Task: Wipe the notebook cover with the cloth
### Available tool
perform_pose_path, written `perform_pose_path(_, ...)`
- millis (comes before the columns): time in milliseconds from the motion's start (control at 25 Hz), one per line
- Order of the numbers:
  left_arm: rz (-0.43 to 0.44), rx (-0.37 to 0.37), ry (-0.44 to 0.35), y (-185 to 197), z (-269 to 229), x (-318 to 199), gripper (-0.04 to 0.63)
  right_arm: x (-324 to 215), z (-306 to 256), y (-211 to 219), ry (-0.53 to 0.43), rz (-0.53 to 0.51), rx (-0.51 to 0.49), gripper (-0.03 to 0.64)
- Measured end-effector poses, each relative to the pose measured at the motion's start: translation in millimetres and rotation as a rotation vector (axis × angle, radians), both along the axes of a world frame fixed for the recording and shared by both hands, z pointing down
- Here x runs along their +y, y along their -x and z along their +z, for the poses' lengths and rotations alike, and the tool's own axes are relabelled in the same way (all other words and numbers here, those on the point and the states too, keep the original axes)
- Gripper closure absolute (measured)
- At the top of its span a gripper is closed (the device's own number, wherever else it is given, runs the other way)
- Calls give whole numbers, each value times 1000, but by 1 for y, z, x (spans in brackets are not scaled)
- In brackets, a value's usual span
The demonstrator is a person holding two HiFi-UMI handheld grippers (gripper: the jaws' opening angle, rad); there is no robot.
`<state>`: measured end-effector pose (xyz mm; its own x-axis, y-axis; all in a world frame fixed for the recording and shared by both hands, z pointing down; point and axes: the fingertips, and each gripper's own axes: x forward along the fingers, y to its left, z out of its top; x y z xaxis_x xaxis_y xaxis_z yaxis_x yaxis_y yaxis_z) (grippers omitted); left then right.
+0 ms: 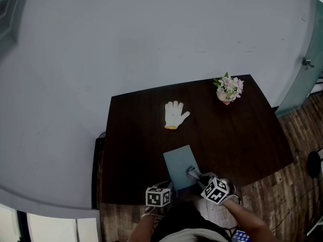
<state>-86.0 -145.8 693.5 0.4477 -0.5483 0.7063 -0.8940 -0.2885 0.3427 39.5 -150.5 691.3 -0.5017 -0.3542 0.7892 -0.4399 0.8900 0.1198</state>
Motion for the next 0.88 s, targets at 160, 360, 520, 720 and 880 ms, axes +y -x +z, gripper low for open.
perform_pose_path(160,-1,-17,-16,-1,0,2,581,-1,1,-11,-7,35,9,583)
perform_pose_path(360,-31,-3,-25,2,-1,2,581,-4,4,-35,-24,79,62,583)
perform_pose_path(520,-114,30,-39,12,-6,6,581,-7,-4,-46,-42,129,36,583)
perform_pose_path(720,-118,10,-59,18,-13,12,581,-14,-26,-53,-96,188,-10,584)
perform_pose_path(880,-122,0,-89,18,-24,14,581,-22,-50,-59,-142,247,-75,584)
